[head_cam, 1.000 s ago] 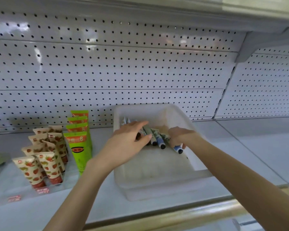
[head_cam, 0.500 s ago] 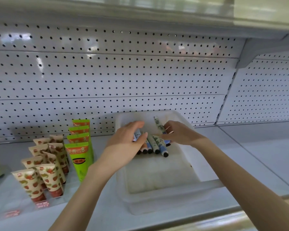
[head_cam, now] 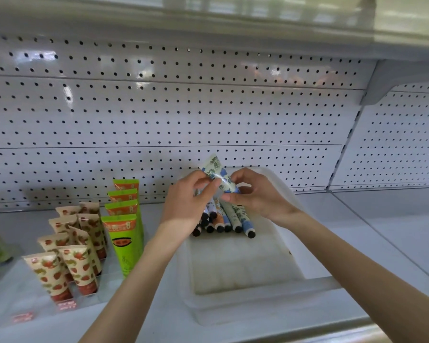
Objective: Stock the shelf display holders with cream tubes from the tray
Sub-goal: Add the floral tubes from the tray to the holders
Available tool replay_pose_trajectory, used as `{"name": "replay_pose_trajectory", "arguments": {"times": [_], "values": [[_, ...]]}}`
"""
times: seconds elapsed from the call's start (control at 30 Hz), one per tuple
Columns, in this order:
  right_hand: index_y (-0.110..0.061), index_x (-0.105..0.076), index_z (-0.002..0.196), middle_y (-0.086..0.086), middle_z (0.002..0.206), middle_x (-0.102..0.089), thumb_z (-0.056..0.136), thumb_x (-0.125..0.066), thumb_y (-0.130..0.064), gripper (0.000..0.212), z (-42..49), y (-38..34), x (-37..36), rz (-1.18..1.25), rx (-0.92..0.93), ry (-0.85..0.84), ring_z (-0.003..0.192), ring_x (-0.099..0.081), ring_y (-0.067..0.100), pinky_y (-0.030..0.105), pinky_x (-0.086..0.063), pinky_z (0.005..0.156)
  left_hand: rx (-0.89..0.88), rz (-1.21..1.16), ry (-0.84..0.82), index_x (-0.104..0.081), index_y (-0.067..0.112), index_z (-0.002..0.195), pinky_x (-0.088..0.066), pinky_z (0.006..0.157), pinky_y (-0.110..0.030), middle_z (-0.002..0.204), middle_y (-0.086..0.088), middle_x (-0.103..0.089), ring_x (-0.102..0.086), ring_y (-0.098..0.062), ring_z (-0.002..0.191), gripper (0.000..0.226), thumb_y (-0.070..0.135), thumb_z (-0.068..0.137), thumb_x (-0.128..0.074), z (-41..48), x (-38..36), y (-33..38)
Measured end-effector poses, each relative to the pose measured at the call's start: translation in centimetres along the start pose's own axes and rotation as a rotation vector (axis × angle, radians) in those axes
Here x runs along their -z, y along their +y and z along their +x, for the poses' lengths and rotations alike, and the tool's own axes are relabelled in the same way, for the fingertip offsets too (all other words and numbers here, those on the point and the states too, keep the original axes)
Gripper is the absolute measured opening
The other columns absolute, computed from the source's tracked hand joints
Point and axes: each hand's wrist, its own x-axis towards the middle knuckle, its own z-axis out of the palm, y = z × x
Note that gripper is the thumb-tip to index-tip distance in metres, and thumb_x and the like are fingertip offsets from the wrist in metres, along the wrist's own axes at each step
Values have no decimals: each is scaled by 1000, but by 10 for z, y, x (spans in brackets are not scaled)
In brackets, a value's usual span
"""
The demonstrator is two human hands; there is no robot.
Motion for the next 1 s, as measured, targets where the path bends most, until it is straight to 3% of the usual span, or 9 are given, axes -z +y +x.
{"name": "replay_pose_trajectory", "arguments": {"times": [0.1, 0.2, 0.4, 0.47, 0.53, 0.6, 0.77, 0.93, 1.0], "values": [[-17, -54, 86, -7, 86, -58, 73, -77, -9, 27, -1, -1, -3, 14, 28, -9, 65, -57, 0, 15, -46, 68, 13, -74, 13, -65, 25, 93, -49, 83, -23, 92, 11, -68, -64, -5, 94, 9, 26, 84, -67, 2, -1, 2], [-16, -54, 85, -8, 82, -57, 74, -76, -7, 26, -2, -3, -6, -9, 55, -32, 64, -56, -2, 11, -44, 64, 44, -146, 24, -64, 29, 86, -48, 73, -12, 86, 13, -68, -64, 2, 83, 11, 18, 84, -67, 2, -3, 4], [-12, -58, 95, 0, 98, -63, 90, -56, -30, 20, 0, -10, 8, 154, -12, 68, 92, -65, 9, 25, -56, 79, 65, -265, 89, -63, 18, 89, -49, 69, -9, 83, 12, -66, -62, 10, 69, 5, 14, 86, -64, 0, 2, 7], [-11, -57, 100, 1, 100, -61, 94, -54, -28, 19, 3, -2, 13, 149, -115, 98, 97, -62, 12, 24, -55, 78, 84, -273, 93, -62, 18, 87, -52, 75, -22, 84, 6, -67, -63, 2, 72, 2, 15, 87, -62, 0, 6, 6], [-11, -53, 109, 1, 106, -56, 95, -54, -22, 18, 6, 12, 14, -69, -231, 62, 97, -59, 16, 23, -53, 78, 112, -275, 78, -62, 15, 89, -53, 78, -36, 90, -4, -69, -65, -14, 82, 3, 18, 88, -61, -1, 9, 6], [-12, -50, 119, 2, 113, -53, 94, -52, -17, 25, 9, 26, 11, -382, -293, 6, 94, -56, 17, 25, -50, 78, 140, -299, 62, -61, 9, 94, -55, 76, -41, 98, -13, -68, -65, -23, 90, 12, 19, 88, -60, -3, 10, 6], [-7, -34, 135, 14, 130, -46, 92, -53, -14, 47, 8, 51, 2, -723, -411, -108, 112, -49, 25, 28, -41, 83, 144, -308, 24, -61, 7, 102, -57, 68, -28, 101, -9, -68, -66, -12, 87, 19, 20, 89, -59, -8, 13, 7], [-7, -44, 123, 10, 116, -52, 89, -59, -23, 40, 6, 57, 6, -688, -551, -101, 104, -54, 25, 33, -47, 86, 156, -329, -41, -59, 10, 101, -57, 64, -26, 95, -6, -69, -67, -8, 77, 13, 18, 91, -57, -13, 15, 9], [-8, -55, 102, 8, 96, -58, 85, -63, -20, 22, 6, 57, 8, -595, -570, -90, 91, -59, 24, 33, -50, 81, 158, -348, -67, -59, 9, 103, -57, 62, -23, 94, -6, -69, -67, -5, 73, 14, 17, 91, -56, -15, 16, 11]]}}
